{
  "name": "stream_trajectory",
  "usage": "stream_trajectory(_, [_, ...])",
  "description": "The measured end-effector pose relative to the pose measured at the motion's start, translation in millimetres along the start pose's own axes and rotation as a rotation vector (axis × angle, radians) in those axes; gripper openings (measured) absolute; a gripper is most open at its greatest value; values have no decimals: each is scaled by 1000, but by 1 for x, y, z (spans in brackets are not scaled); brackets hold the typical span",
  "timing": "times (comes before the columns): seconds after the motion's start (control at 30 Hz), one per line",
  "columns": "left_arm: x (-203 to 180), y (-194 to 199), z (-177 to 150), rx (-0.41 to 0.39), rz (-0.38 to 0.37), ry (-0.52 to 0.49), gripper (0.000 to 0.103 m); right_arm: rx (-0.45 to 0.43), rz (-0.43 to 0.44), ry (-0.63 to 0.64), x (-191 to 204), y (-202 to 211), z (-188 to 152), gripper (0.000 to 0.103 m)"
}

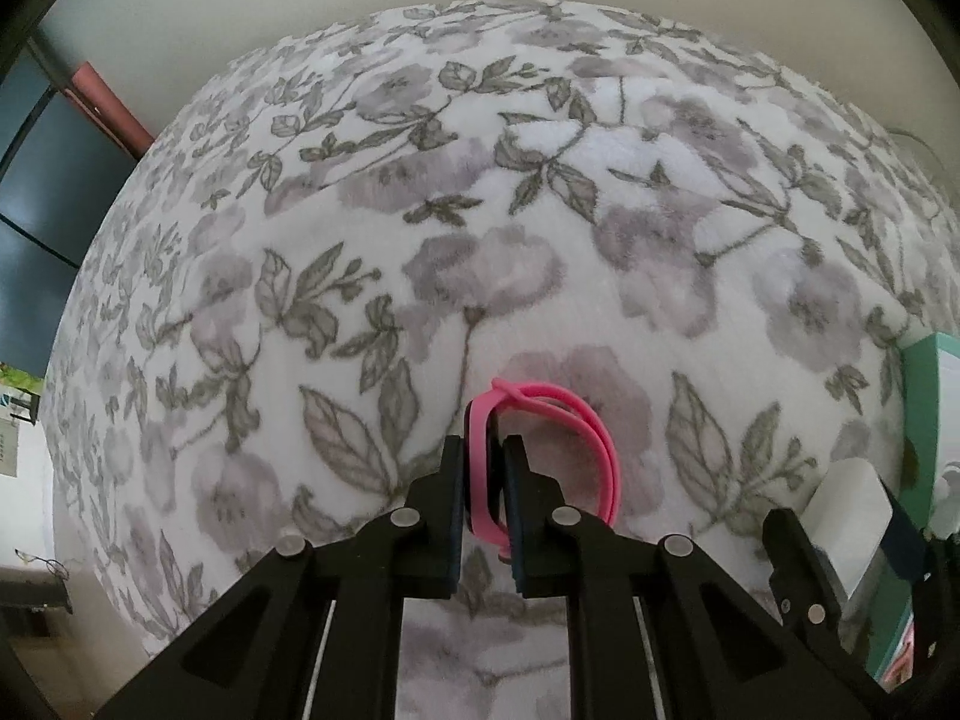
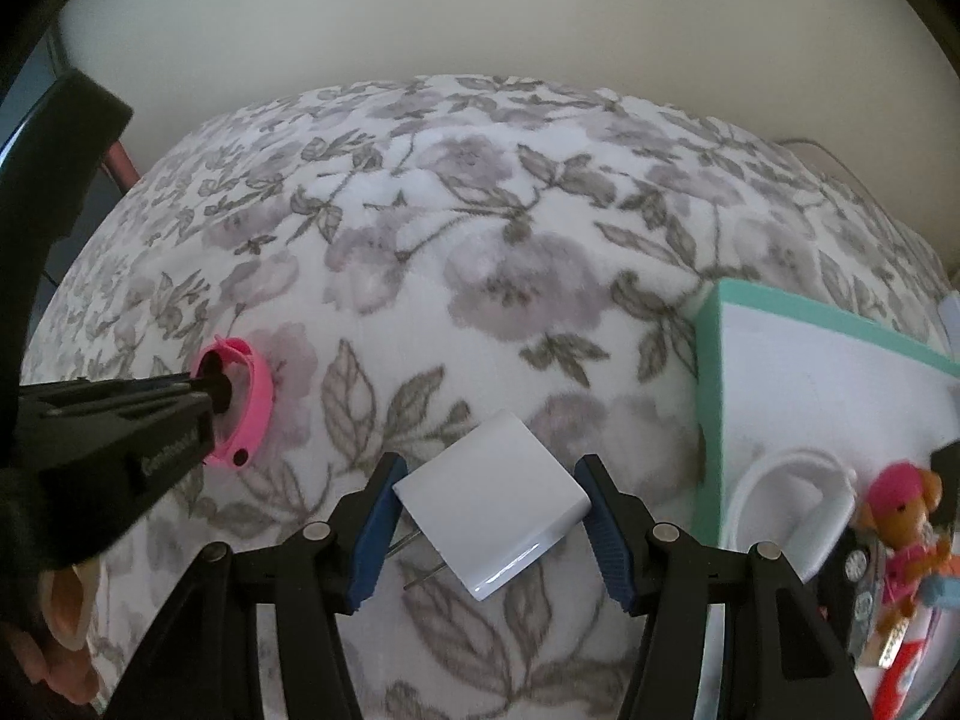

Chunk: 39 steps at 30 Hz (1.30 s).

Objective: Organize rigid objects
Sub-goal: 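Carry pink band with left gripper while right gripper carries charger cube over tray, then open left gripper to drop pink band in tray while right releases charger cube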

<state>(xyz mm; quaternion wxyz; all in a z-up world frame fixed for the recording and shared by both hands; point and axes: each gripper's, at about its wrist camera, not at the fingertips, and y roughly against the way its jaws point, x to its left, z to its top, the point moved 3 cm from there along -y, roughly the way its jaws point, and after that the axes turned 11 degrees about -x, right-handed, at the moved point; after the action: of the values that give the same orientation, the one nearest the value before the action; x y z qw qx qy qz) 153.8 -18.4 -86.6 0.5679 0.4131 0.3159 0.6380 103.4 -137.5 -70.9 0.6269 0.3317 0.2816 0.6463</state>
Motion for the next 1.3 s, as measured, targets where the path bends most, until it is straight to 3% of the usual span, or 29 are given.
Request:
stream_trajectory(0.4, [1, 58, 5, -98, -40, 26, 13, -52, -19, -27, -11, 43, 3, 61])
stream_trajectory(0.6, [-11, 85, 13, -158, -112, 10, 13, -99, -62, -37, -29, 76, 5, 61])
stream_trajectory(0.93, [-118, 122, -23, -148, -340, -145, 13, -53, -282, -224, -141, 111, -29, 61])
stream_trajectory(1.1, [-165, 121, -45, -112, -379, -235, 13, -14, -346, -313, -186, 116, -51, 61])
stream_trajectory(1.3, [-194, 113, -64, -75, -387, -294, 13, 20, -344, -376, -207, 112, -66, 61])
